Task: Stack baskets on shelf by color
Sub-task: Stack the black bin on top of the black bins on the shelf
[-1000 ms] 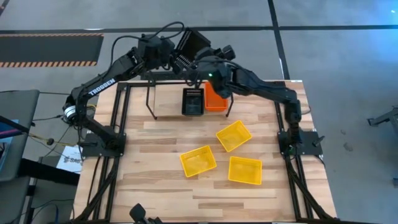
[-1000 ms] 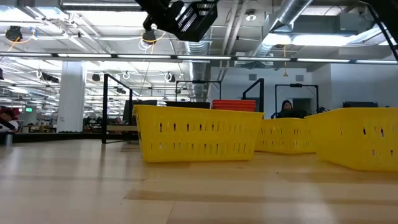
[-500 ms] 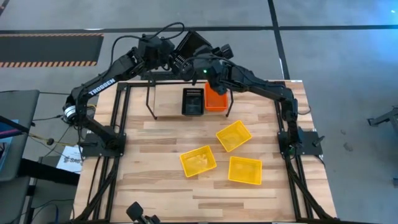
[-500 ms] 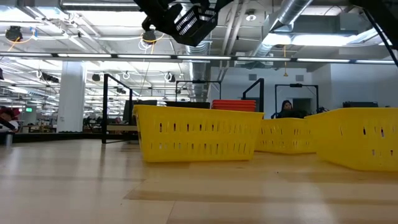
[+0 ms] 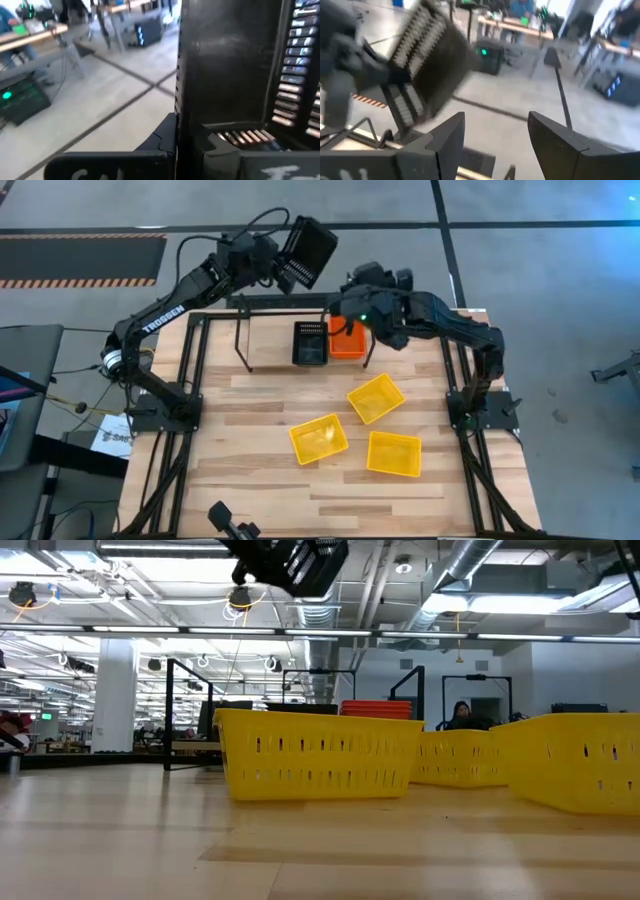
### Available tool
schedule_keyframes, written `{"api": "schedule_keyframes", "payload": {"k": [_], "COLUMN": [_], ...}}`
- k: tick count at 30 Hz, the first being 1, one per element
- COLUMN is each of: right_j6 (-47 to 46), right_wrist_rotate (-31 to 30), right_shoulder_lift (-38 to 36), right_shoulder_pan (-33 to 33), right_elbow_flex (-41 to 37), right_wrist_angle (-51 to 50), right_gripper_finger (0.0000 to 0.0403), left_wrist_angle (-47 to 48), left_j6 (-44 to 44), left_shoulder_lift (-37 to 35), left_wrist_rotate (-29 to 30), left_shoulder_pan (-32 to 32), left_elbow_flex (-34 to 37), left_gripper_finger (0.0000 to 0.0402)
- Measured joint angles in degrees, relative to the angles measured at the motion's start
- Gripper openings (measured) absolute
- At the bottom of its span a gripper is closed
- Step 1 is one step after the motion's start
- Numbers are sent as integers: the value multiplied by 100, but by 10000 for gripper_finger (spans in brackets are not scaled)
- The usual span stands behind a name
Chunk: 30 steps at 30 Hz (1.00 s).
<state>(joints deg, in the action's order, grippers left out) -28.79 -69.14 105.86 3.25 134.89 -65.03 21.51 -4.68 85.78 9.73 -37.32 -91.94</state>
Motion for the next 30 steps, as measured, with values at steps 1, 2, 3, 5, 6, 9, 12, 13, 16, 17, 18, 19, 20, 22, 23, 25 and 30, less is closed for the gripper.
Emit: {"api": "schedule_keyframes", "payload": {"k": [1,2,3,5,6,9,12,13,16,17,18,19,20,22,23,25,30], "right_j6": [-269,-393,-412,-277,-119,430,913,1013,1153,1169,1177,1184,1178,1173,1171,1174,1184], "right_wrist_rotate": [-6,-2,5,76,182,663,1279,1455,1697,1801,1877,1974,2055,2041,2041,2046,2017], "right_shoulder_lift": [14,24,32,35,30,41,35,33,119,138,153,156,154,205,235,291,419], "right_shoulder_pan": [-6,2,24,62,82,203,379,437,581,629,681,724,763,829,866,953,1105], "right_elbow_flex": [0,0,-1,-46,-98,-146,-144,-142,-133,-140,-149,-149,-148,-124,-124,-151,-142], "right_wrist_angle": [-146,-165,-129,219,485,1197,1849,1991,2280,2283,2294,2320,2328,2380,2414,2308,2259], "right_gripper_finger": [240,240,240,240,240,240,240,240,240,240,240,240,240,240,240,240,240], "left_wrist_angle": [-143,-273,-372,-565,-606,-583,-604,-602,-594,-578,-566,-559,-555,-557,-557,-557,-557], "left_j6": [23,36,39,43,51,58,60,60,35,19,17,13,3,-44,-64,-67,-156], "left_shoulder_lift": [0,0,0,39,51,61,61,61,61,61,61,61,61,61,61,61,61], "left_wrist_rotate": [-59,-101,-128,-130,-137,-131,-133,-132,-135,-135,-137,-137,-135,-135,-135,-135,-139], "left_shoulder_pan": [-2,-2,3,32,42,48,42,39,24,24,24,24,23,22,22,22,22], "left_elbow_flex": [0,0,0,0,0,0,0,0,0,0,0,0,0,0,0,0,0], "left_gripper_finger": [0,0,0,0,0,0,0,0,0,0,0,0,0,0,0,0,0]}}
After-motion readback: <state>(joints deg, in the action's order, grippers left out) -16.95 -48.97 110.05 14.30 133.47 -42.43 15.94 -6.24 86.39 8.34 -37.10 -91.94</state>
